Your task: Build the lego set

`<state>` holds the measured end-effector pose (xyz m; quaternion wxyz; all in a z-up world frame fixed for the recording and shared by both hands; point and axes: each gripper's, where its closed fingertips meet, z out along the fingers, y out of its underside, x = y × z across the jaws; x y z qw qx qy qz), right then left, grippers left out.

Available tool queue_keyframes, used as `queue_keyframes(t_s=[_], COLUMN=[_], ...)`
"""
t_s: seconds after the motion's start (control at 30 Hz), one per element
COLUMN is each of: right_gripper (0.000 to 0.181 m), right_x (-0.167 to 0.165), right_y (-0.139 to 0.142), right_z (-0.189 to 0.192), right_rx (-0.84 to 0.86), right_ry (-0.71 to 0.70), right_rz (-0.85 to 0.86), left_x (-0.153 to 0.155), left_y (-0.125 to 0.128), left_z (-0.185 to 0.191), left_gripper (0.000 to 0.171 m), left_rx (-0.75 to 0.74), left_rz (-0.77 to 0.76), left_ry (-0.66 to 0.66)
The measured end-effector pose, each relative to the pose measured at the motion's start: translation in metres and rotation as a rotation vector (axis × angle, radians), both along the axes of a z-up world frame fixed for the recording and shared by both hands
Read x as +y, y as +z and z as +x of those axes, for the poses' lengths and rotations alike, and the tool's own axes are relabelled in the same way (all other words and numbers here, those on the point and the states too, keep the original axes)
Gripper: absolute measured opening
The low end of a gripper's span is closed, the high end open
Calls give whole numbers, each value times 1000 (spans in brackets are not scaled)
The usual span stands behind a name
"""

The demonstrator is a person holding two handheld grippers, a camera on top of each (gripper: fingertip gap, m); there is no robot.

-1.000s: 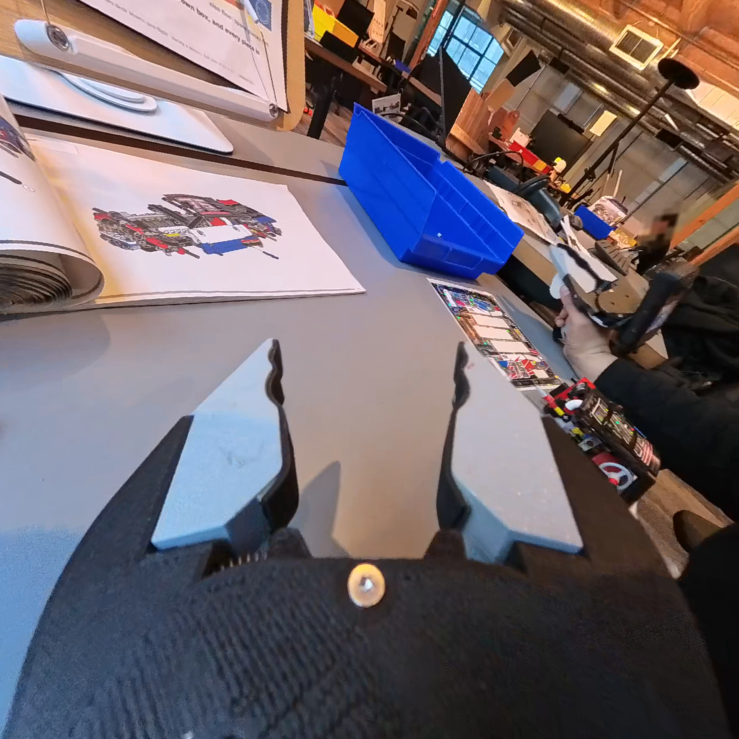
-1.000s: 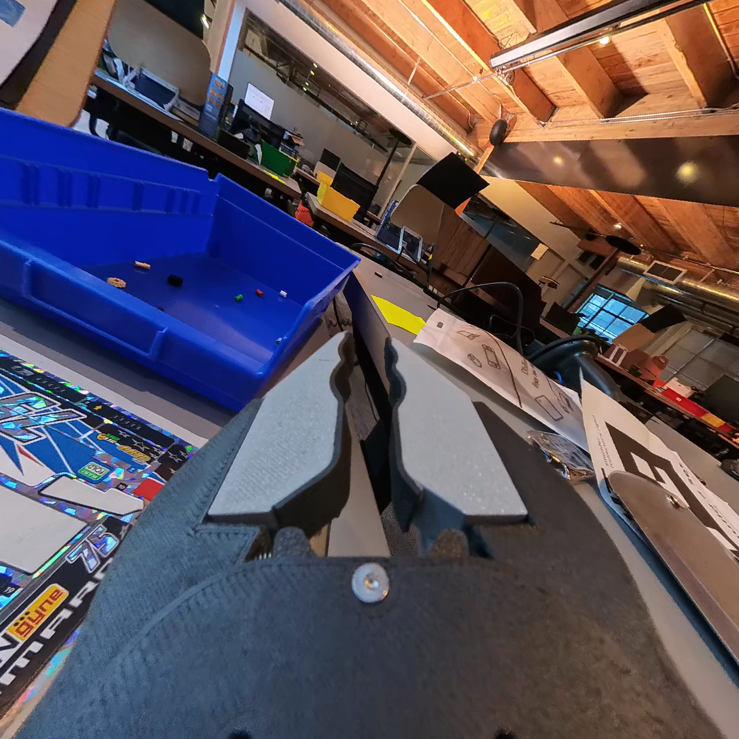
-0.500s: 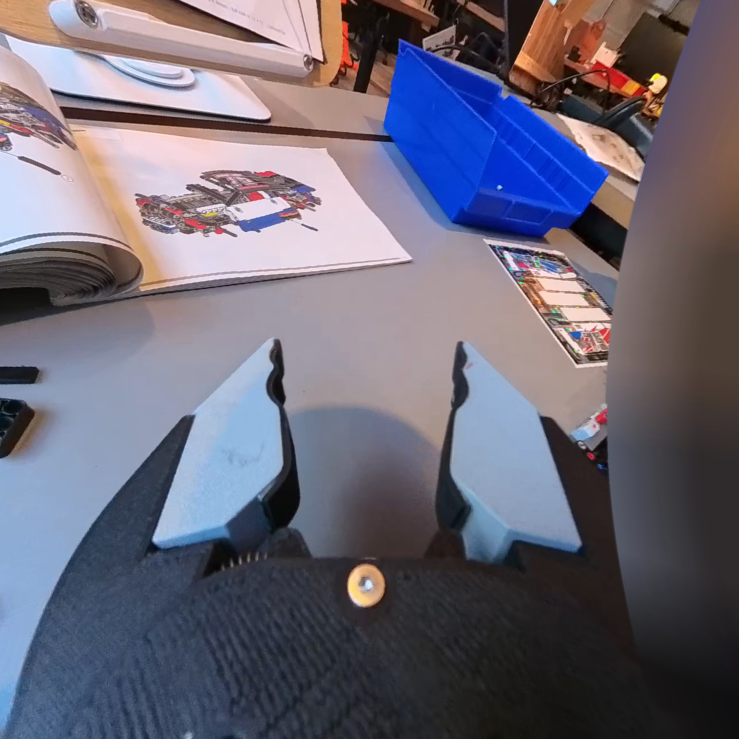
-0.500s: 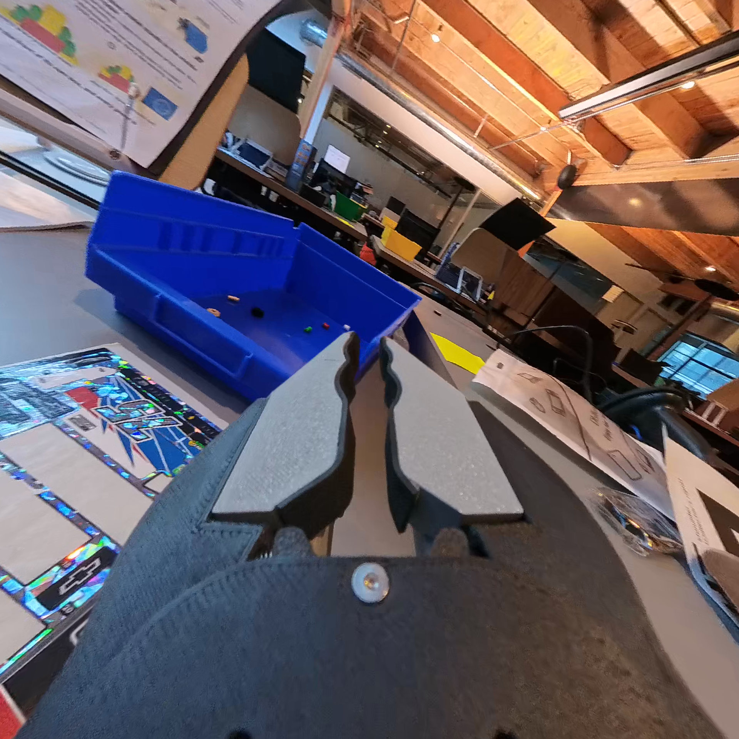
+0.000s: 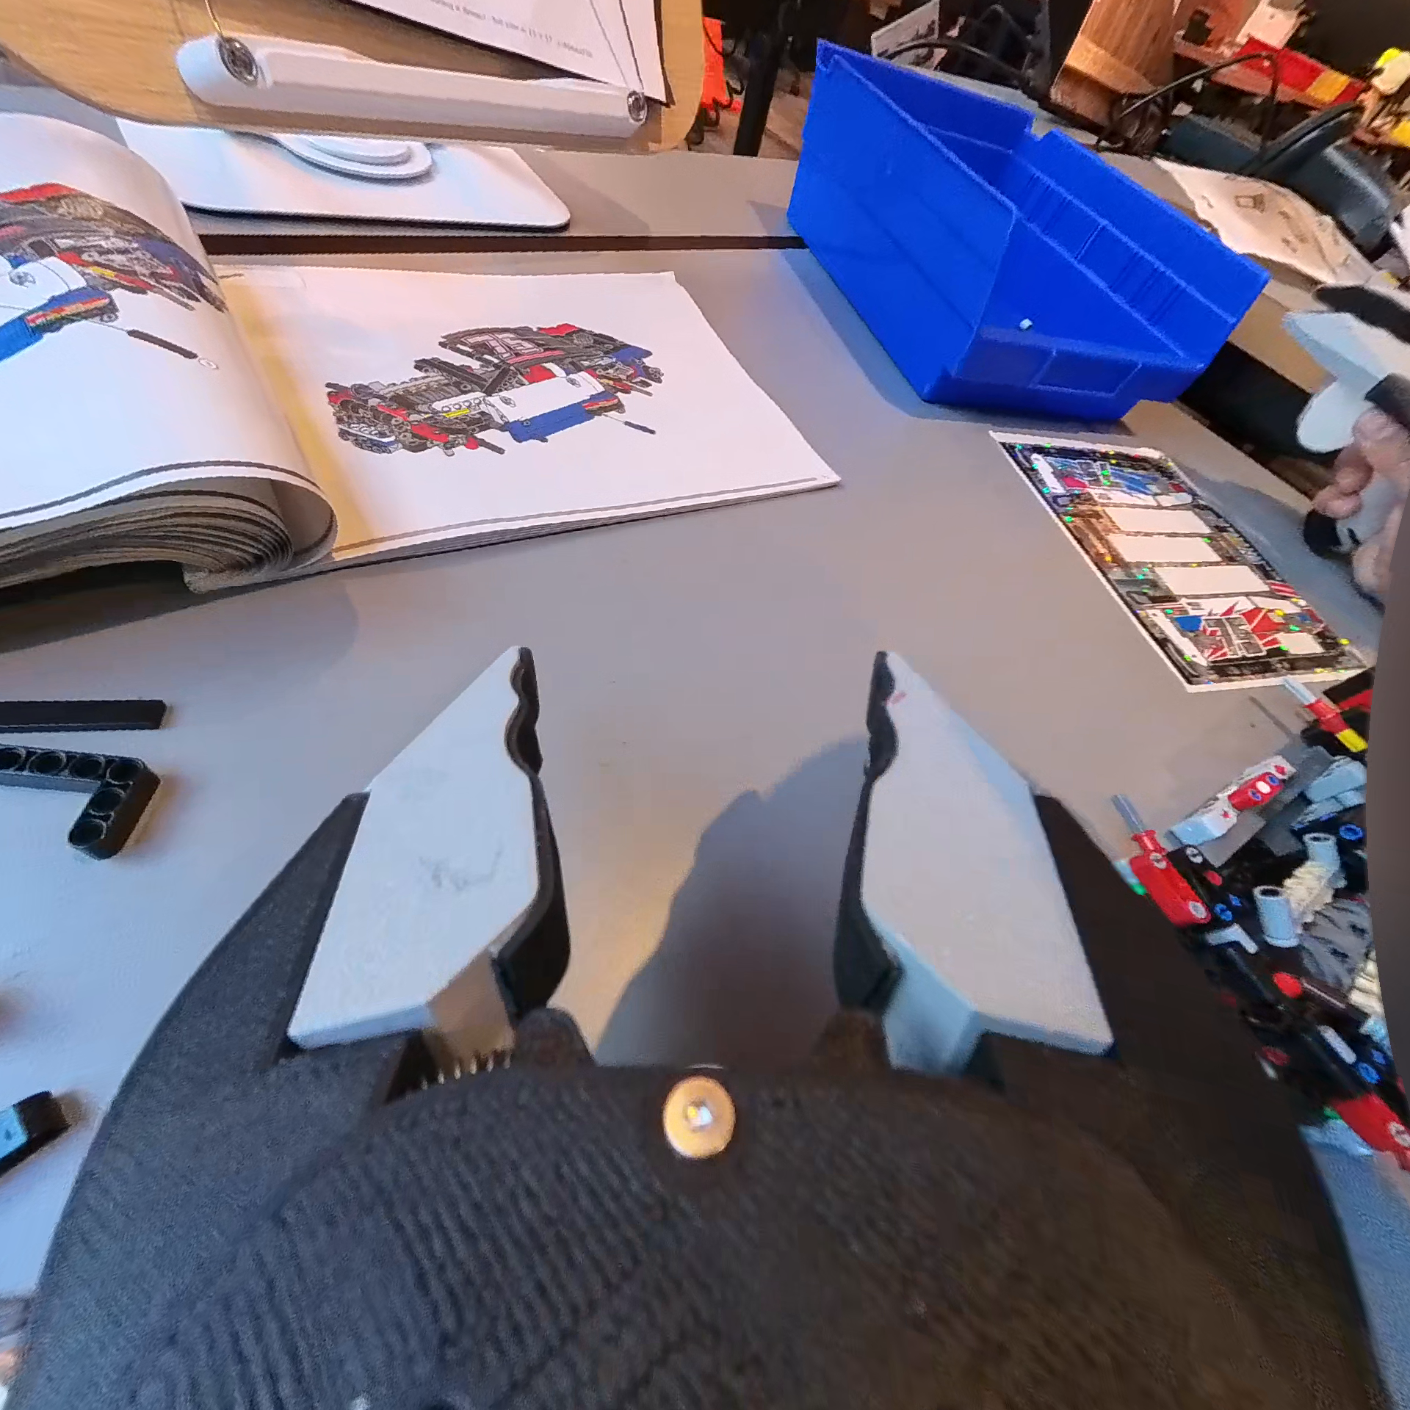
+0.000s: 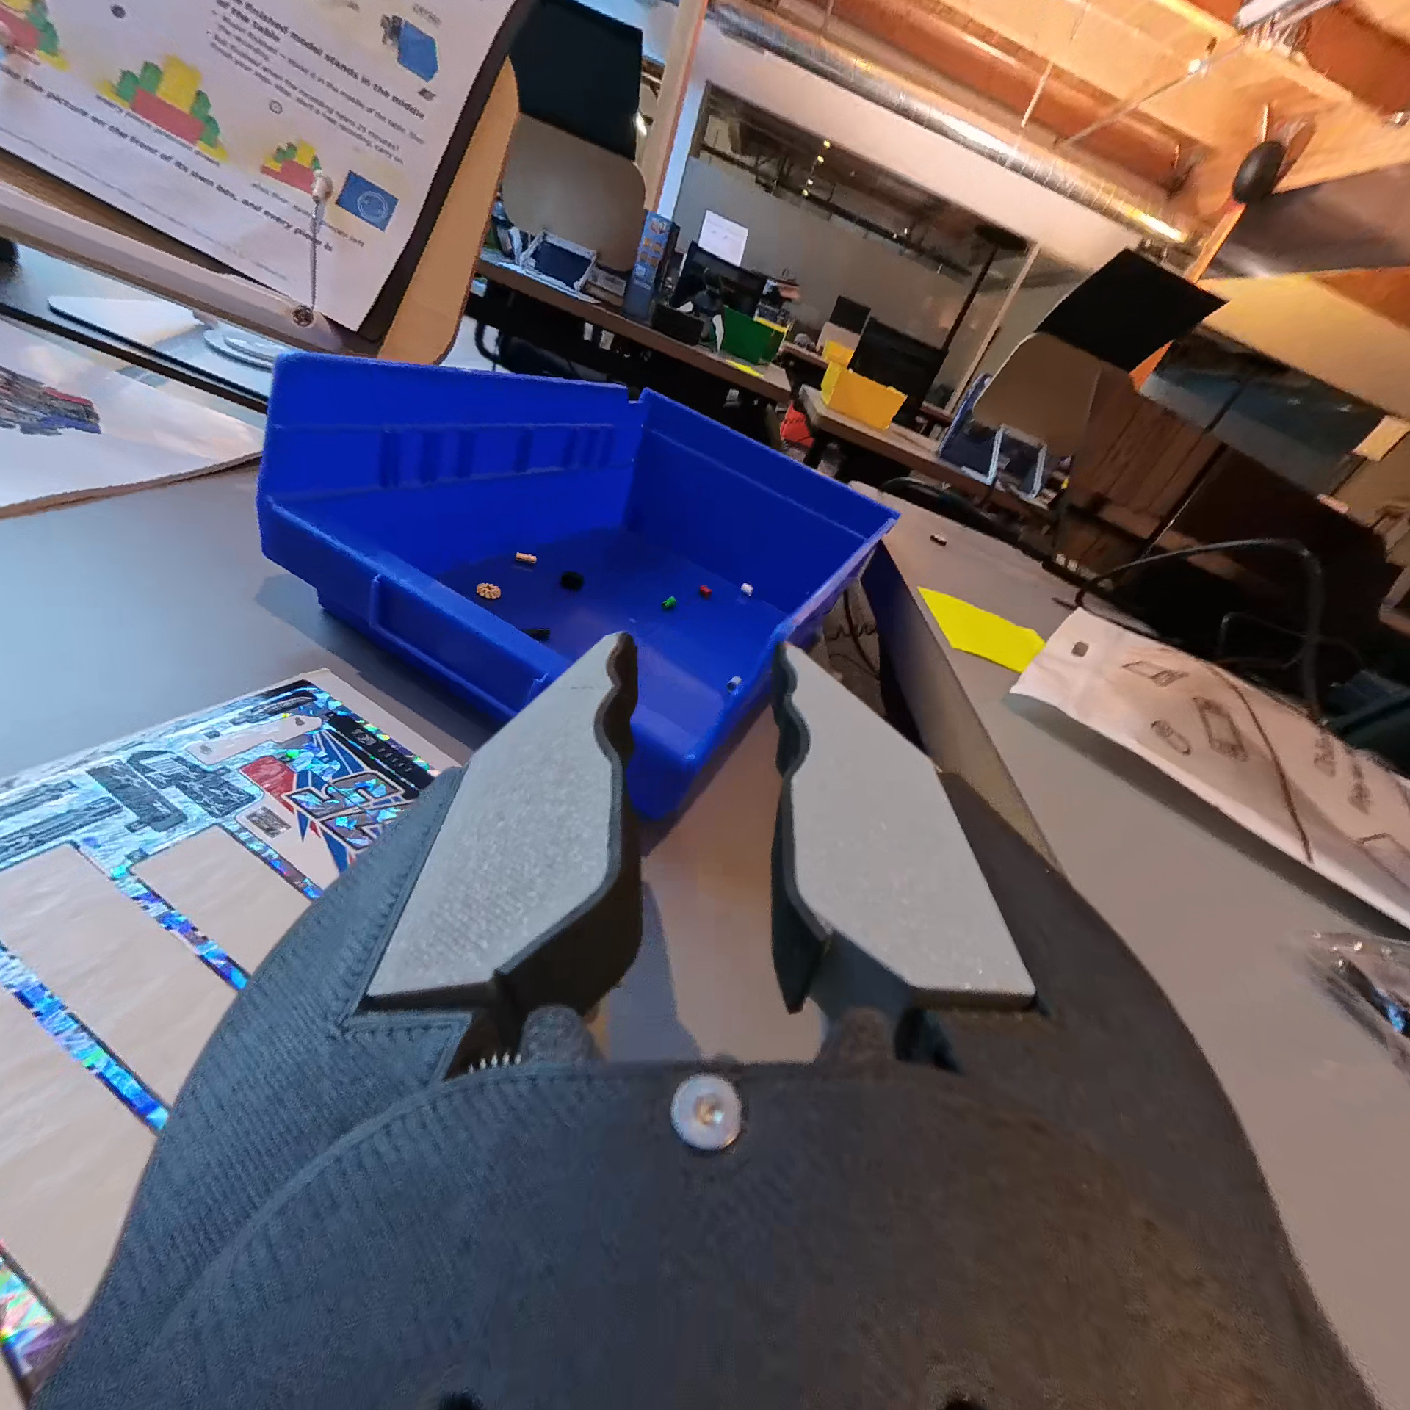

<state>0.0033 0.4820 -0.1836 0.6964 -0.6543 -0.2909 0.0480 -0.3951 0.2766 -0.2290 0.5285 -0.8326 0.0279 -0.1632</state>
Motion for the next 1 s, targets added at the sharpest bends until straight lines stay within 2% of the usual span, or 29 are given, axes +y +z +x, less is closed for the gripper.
queue_keyframes(t_s=[0.4,0.67,1.0], right_gripper=[41,39,37], right_x=[4,3,-2], right_y=[-1,3,7], right_z=[7,12,15], right_rx=[97,158,194], right_ry=[24,36,34], right_rz=[-77,-80,-67], left_x=[2,5,3], left_y=[-5,2,9], left_z=[2,5,2], left_gripper=[85,84,82], left_rx=[56,112,93], left_rz=[-19,38,84], left_ry=[4,23,37])
